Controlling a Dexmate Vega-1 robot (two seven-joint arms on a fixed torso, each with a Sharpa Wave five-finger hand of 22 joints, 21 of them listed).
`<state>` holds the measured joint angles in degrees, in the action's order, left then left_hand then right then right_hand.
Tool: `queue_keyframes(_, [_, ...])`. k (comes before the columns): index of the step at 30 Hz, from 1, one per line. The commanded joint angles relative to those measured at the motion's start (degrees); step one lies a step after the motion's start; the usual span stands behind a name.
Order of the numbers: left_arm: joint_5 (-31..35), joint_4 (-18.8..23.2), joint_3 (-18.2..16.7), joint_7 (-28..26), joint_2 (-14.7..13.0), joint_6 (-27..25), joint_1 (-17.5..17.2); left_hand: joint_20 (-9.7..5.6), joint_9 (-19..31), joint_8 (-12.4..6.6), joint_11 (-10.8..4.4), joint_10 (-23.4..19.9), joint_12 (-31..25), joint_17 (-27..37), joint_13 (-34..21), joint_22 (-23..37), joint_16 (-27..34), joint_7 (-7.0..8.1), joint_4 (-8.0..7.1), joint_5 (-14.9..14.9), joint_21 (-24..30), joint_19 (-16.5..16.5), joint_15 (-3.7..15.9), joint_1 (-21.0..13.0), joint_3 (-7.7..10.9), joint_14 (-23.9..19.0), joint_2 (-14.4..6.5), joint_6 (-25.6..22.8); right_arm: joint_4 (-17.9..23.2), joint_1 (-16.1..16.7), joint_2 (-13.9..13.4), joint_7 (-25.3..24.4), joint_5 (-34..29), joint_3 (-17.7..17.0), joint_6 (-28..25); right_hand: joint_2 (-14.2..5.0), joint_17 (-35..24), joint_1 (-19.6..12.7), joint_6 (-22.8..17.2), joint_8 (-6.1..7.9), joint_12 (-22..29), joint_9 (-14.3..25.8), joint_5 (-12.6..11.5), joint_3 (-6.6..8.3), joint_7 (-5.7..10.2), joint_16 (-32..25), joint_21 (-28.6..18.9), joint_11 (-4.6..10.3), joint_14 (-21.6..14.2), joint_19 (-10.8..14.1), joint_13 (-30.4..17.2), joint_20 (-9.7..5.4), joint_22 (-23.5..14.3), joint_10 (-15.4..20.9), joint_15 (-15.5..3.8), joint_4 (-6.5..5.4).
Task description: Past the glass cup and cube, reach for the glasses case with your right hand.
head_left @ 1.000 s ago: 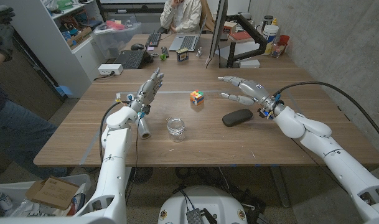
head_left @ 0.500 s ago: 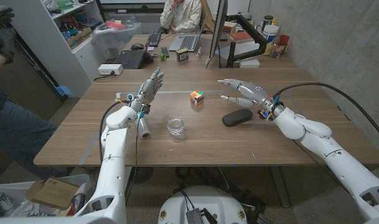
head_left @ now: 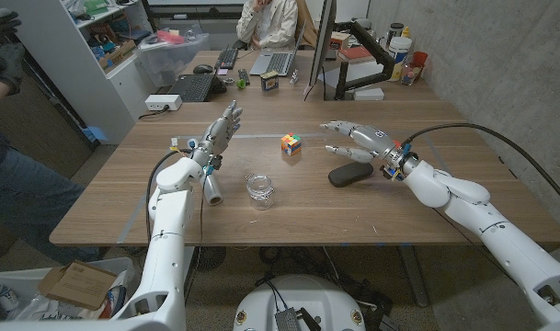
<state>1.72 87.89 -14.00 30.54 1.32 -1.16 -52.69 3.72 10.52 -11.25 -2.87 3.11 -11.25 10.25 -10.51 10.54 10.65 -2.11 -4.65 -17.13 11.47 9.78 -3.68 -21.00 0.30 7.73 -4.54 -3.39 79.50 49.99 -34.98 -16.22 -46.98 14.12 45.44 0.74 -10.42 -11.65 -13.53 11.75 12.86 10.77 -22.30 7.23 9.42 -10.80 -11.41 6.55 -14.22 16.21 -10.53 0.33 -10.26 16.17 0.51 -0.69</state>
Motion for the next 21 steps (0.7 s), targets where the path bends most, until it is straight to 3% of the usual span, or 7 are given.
queue_keyframes(1, [-0.2, 0.1, 0.3, 0.1, 0.1, 0.2, -0.3, 0.44, 0.1, -0.03, -0.41, 0.1, -0.1, 0.3, -0.3, 0.1, 0.2, 0.45, -0.09, 0.0, 0.5, 1.3, -0.25, -0.1, -0.26, 0.1, -0.5, -0.3, 1.1, 0.3, -0.9, 1.0, -0.4, 0.3, -1.4, -0.39, 0.0, -0.6, -0.5, 0.47, -0.3, 0.2, -0.4, 0.44, 0.01, 0.1, 0.2, -0.48, -0.1, -0.4, -0.3, 0.15, -0.2, 0.1, 0.34, 0.49])
queue_keyframes(21, [0.4, 0.3, 0.9, 0.3, -0.1, -0.2, -0.2, 0.81, 0.2, -0.09, -1.05, 0.1, -0.1, 0.3, -0.3, 0.2, 0.2, 0.69, -0.11, 0.1, 0.5, 1.2, -0.67, -0.2, -0.46, 0.1, -0.6, -0.4, 1.2, -0.2, -1.5, 1.9, -2.2, 2.0, -3.6, -0.80, 0.0, -1.4, -1.2, 0.57, -0.3, 0.2, -0.4, 0.72, 0.02, 0.0, 0.4, -0.82, -0.4, -1.1, -0.3, 0.44, -0.3, 0.2, 0.37, 0.93])
